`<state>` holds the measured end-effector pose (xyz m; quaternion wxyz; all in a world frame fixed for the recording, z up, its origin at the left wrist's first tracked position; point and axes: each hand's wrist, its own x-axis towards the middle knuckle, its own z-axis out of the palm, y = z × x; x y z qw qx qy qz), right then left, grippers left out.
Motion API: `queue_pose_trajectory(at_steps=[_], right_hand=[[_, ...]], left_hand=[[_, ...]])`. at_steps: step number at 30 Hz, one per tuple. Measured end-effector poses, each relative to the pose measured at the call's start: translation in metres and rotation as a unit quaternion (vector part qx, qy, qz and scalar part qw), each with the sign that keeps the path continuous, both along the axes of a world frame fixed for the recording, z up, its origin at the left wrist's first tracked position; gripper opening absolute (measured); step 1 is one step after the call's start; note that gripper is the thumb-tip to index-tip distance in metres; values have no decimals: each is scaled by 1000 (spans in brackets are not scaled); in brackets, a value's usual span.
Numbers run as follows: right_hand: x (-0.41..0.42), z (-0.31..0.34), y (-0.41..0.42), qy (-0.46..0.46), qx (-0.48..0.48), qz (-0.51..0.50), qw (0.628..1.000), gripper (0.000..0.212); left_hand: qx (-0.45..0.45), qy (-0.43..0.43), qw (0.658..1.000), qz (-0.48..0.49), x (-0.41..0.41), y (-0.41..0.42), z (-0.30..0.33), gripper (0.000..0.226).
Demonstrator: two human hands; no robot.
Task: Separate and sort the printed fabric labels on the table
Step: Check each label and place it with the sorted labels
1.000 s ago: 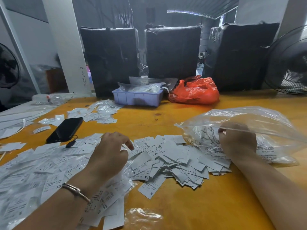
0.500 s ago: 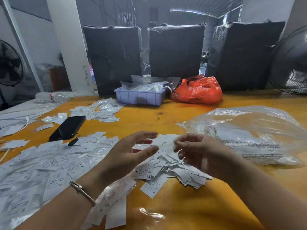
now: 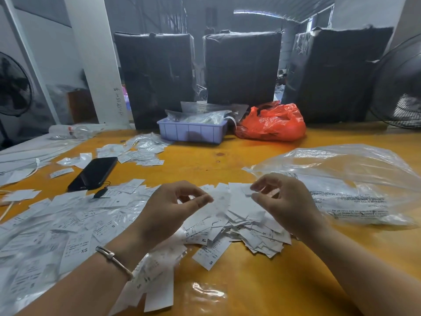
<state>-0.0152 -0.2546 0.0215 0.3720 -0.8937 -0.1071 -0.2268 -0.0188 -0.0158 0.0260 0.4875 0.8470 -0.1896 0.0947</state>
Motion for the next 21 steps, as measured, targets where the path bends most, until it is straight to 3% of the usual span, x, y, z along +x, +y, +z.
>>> queue_pose_trajectory(at_steps=[3,5,10,16,21], right_hand=[[0,-2,2,69,-104,14,992,42],[0,-5,7,76,-151,28,985,49],[-1,-5,10,37,-178,39,983,33],[1,-3,5,69,-162,62,982,17],[2,-5,8,-65,-120,37,990,9]], left_hand=[[4,-12,999,29,1,2,0,24],[7,-8,999,40,1,2,0,16],[-21,28,999,35,1,2,-1,6],[-83,68,994,3,0,1,0,7],[-117,102,988,-15,0,-1,1,6]])
